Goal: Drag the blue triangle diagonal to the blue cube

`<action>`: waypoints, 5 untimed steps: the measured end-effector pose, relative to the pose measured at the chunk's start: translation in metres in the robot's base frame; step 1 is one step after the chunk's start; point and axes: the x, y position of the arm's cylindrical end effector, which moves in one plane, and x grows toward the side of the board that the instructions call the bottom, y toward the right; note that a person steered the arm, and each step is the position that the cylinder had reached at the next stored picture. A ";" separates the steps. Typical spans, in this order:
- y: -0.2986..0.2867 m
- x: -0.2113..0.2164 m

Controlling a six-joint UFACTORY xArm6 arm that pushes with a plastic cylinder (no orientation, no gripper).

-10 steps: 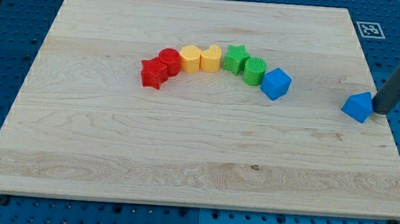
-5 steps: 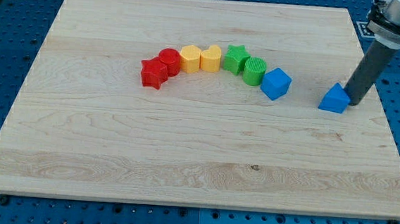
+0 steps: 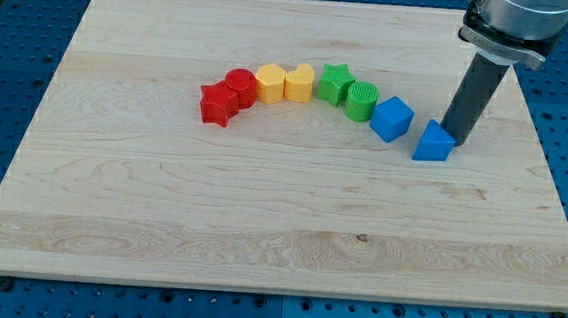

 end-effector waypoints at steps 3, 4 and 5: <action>-0.012 0.000; -0.012 0.001; -0.012 0.001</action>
